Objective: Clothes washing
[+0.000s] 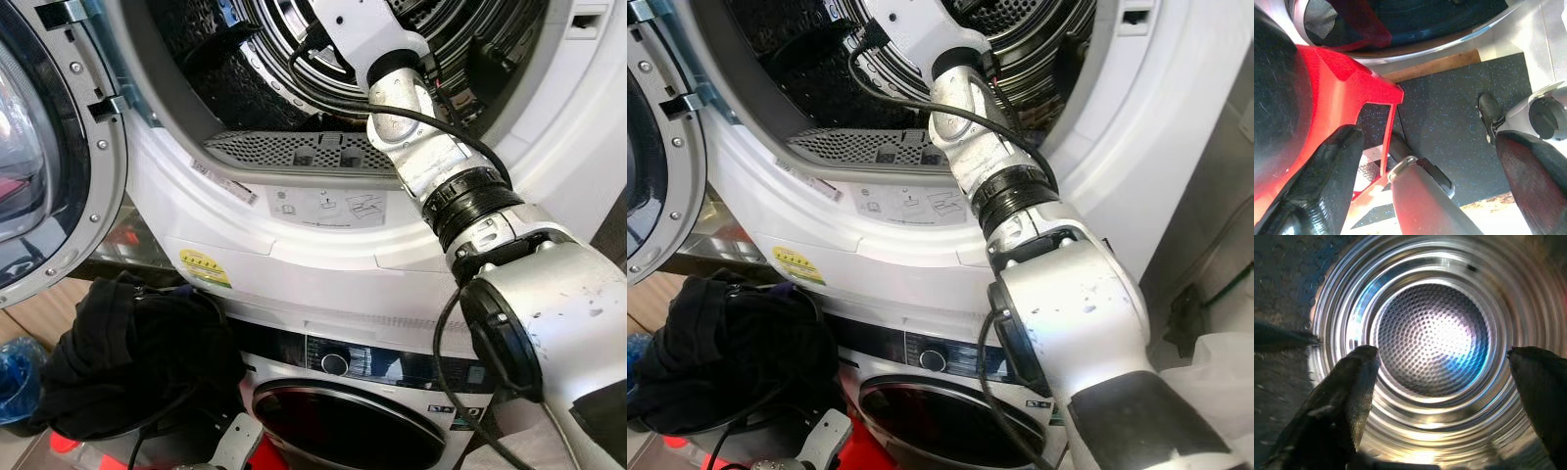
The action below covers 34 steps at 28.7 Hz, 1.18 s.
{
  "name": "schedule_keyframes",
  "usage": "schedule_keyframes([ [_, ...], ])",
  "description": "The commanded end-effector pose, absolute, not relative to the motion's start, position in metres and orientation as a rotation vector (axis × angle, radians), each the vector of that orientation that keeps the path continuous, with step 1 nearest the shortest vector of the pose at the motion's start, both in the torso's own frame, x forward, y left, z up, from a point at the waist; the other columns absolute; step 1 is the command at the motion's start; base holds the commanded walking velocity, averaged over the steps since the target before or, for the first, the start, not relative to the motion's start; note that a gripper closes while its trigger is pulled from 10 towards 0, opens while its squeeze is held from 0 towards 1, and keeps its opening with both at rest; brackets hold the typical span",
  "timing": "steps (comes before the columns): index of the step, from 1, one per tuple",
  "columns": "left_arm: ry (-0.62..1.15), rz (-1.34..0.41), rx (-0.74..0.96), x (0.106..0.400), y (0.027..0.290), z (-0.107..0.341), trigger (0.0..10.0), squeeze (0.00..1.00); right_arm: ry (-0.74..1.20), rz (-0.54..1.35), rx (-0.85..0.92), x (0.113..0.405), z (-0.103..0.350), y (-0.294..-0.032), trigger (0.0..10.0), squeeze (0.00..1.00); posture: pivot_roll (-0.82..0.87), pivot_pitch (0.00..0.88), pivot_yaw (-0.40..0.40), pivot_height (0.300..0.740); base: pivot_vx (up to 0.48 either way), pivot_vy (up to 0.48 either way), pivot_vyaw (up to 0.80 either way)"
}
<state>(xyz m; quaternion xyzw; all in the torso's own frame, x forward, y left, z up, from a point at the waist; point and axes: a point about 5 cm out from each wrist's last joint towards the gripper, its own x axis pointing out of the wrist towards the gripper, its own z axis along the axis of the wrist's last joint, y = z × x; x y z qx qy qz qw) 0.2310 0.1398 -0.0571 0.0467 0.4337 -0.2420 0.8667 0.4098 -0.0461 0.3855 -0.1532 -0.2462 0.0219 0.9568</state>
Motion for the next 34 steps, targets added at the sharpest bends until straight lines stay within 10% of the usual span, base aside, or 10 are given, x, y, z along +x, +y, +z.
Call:
schedule_keyframes([
  [1,0.916,-0.486,0.104,0.23,0.147,-0.058,10.0,0.0,-0.472,0.177,-0.073,0.409,0.381,-0.039,10.0,0.0,-0.09,0.0,0.137,0.74,0.0,0.0,0.0],
  [17,0.903,-0.465,0.059,0.231,0.145,-0.057,10.0,0.0,-0.976,1.232,0.611,0.294,0.35,-0.06,10.0,0.0,-0.13,0.021,0.148,0.74,0.0,0.0,0.0],
  [23,0.898,-0.458,0.052,0.231,0.145,-0.057,10.0,0.0,-0.448,1.612,0.272,0.229,0.223,-0.045,10.0,0.0,-0.14,0.034,0.146,0.74,0.0,0.0,0.0],
  [34,0.887,-0.472,0.077,0.234,0.146,-0.055,10.0,0.0,0.11,1.429,0.244,0.222,0.099,-0.076,10.0,0.0,-0.15,0.032,0.15,0.74,0.0,0.0,0.0],
])
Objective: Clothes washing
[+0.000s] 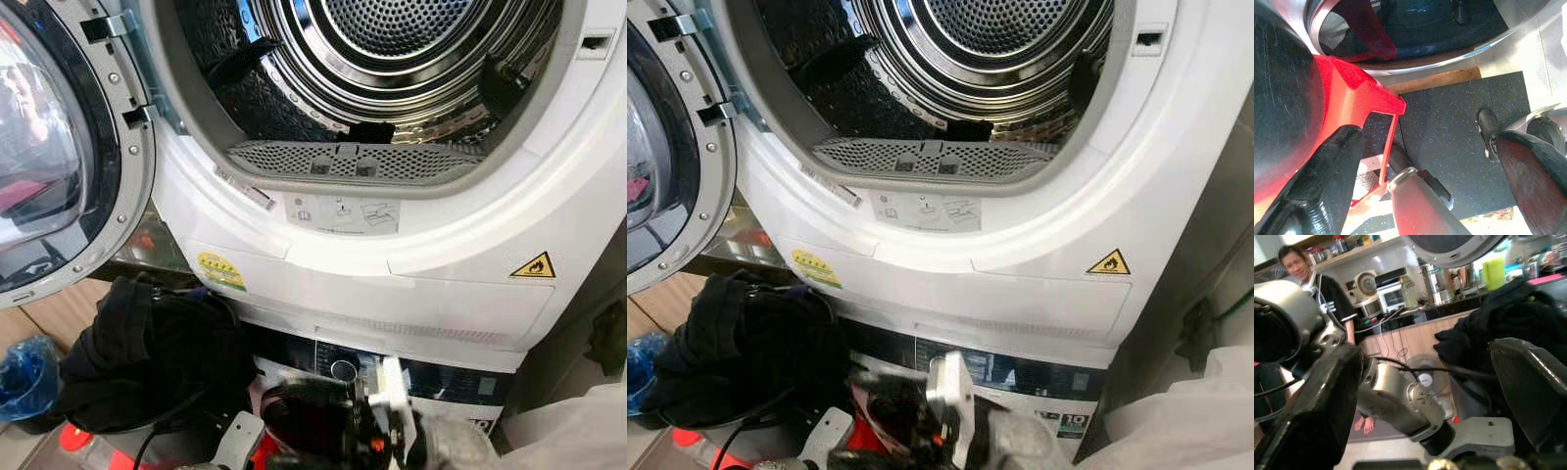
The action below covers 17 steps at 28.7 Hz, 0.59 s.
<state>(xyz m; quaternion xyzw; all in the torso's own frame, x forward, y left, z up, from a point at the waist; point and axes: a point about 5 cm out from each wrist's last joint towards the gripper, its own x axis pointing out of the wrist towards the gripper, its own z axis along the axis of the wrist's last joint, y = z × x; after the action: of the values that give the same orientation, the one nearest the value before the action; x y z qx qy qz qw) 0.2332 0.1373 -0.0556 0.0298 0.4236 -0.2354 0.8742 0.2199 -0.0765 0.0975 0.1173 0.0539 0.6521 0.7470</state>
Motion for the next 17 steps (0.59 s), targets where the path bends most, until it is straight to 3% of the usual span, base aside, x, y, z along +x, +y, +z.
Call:
schedule_keyframes([
  [1,0.885,-0.473,0.081,0.234,0.146,-0.055,10.0,0.0,0.147,1.331,0.237,0.23,0.088,-0.079,10.0,0.0,-0.15,0.027,0.149,0.74,0.0,0.0,0.0],
  [4,0.876,-0.48,0.088,0.235,0.146,-0.054,10.0,0.0,0.273,1.055,0.2,0.248,0.056,-0.084,10.0,0.0,-0.14,0.022,0.15,0.74,0.0,0.0,0.0],
  [5,0.876,-0.48,0.088,0.235,0.146,-0.054,10.0,0.0,0.273,1.055,0.2,0.248,0.056,-0.084,10.0,0.0,-0.14,0.022,0.15,0.74,0.0,0.0,0.0],
  [6,0.871,-0.485,0.091,0.236,0.146,-0.053,10.0,0.0,0.356,0.912,0.161,0.256,0.037,-0.089,10.0,0.0,-0.14,0.019,0.153,0.74,0.0,0.0,0.0],
  [7,0.871,-0.485,0.091,0.236,0.146,-0.053,10.0,0.0,0.356,0.912,0.161,0.256,0.037,-0.089,10.0,0.0,-0.14,0.019,0.153,0.74,0.0,0.0,0.0],
  [10,0.867,-0.499,0.099,0.237,0.146,-0.053,10.0,0.0,0.603,0.622,0.059,0.255,-0.017,-0.103,10.0,0.0,-0.14,0.004,0.16,0.74,0.0,0.0,0.0],
  [13,0.867,-0.502,0.101,0.237,0.146,-0.053,10.0,0.0,0.64,0.586,0.043,0.252,-0.024,-0.105,10.0,0.0,-0.14,0.004,0.16,0.74,0.0,0.0,0.0],
  [17,0.86,-0.529,0.114,0.238,0.144,-0.052,10.0,0.0,0.736,0.389,-0.009,0.242,-0.043,-0.123,10.0,0.0,-0.13,0.0,0.151,0.74,0.0,0.0,0.0],
])
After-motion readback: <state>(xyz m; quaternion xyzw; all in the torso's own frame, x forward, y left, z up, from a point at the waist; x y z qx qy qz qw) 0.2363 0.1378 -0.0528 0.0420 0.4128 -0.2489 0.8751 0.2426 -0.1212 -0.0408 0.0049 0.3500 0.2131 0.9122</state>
